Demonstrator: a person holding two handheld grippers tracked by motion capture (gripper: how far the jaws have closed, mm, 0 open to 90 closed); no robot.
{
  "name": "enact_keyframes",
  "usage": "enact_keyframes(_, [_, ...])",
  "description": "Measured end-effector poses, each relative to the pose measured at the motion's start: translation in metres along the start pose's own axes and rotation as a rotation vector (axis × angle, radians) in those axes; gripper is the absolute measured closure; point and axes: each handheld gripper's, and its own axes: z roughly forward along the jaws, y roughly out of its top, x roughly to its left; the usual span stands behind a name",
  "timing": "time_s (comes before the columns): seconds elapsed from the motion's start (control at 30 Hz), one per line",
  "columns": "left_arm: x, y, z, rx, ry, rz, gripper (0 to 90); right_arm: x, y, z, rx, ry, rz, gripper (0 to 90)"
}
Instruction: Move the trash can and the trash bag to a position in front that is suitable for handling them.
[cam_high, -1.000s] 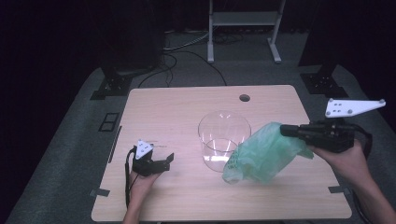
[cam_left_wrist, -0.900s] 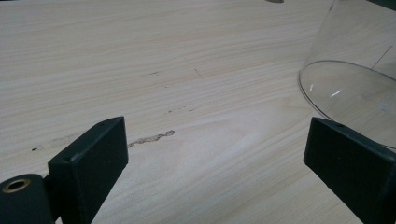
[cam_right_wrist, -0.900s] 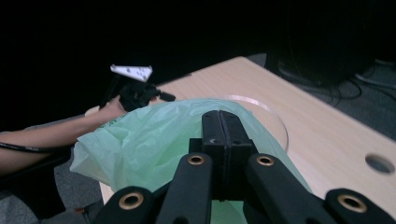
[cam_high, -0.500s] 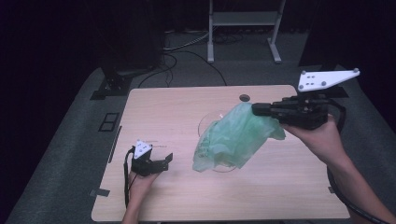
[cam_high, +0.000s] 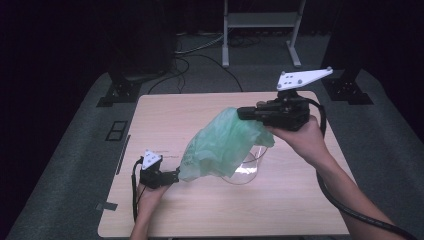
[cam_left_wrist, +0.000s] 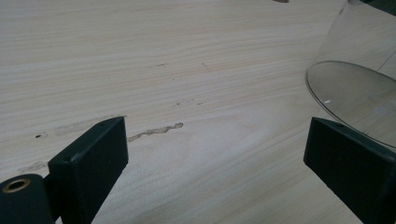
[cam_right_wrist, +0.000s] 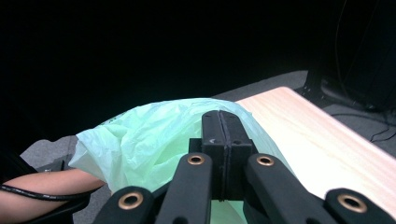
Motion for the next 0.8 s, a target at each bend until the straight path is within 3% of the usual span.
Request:
enact_keyframes(0.27, [0.005, -0.002, 0.001, 0.006, 0.006, -0.009, 5.3, -0.021, -0.017, 0.043, 0.040, 0.028, 0.083, 90.0])
enact_keyframes(0.4, [0.006, -0.002, 0.001, 0.008, 0.007, -0.014, 5.3, -0.024, -0.019, 0.056, 0.044, 0.038, 0.093, 90.0])
enact_keyframes(0.8, [0.008, -0.003, 0.000, 0.008, 0.006, -0.023, 5.3, -0.016, -0.010, 0.071, 0.032, 0.049, 0.088, 90.0])
